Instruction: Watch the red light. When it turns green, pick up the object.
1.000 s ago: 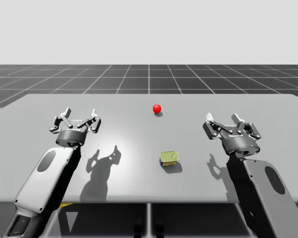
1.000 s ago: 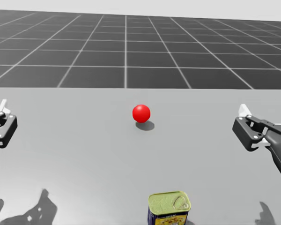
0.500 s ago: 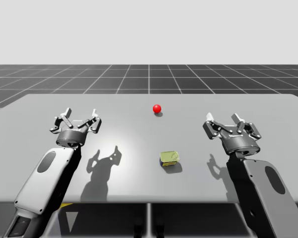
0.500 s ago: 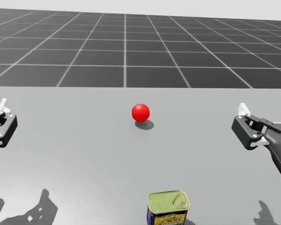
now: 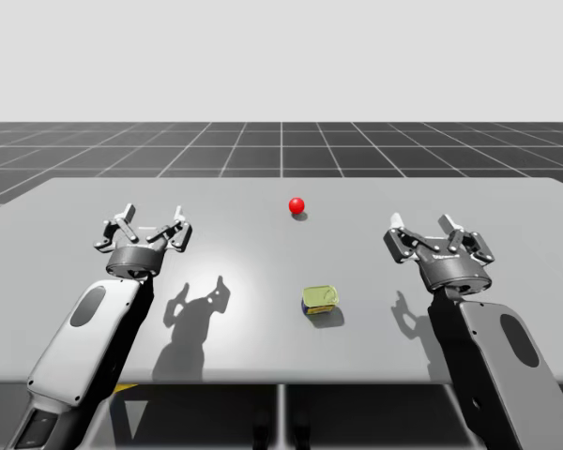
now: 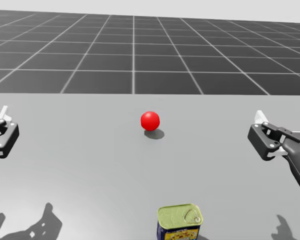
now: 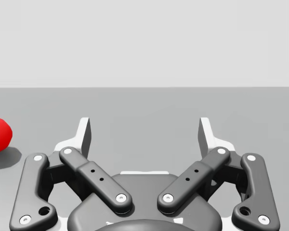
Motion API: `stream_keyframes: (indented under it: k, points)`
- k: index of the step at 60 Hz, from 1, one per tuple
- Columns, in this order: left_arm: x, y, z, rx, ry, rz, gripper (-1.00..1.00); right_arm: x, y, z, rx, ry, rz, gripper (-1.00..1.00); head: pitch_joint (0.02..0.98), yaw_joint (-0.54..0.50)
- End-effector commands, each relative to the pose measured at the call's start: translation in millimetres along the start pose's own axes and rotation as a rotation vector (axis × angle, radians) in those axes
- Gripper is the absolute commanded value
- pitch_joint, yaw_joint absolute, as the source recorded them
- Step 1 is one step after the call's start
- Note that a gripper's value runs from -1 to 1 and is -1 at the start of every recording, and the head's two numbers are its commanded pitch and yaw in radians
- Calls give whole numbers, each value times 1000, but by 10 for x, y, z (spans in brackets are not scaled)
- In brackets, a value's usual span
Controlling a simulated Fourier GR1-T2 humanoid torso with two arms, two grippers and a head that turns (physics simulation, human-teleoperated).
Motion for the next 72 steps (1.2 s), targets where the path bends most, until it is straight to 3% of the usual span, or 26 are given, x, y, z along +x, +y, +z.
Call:
stream_keyframes:
  k: [1, 72]
  points:
    - [1, -7, 0, -2, 0, 2, -1000, 1, -1, -2, -2, -1, 1, -1000, 552, -71]
    - [6, -14, 5, -6, -1, 2, -1000, -2, -6, -8, -6, 0, 5, -1000, 555, -71]
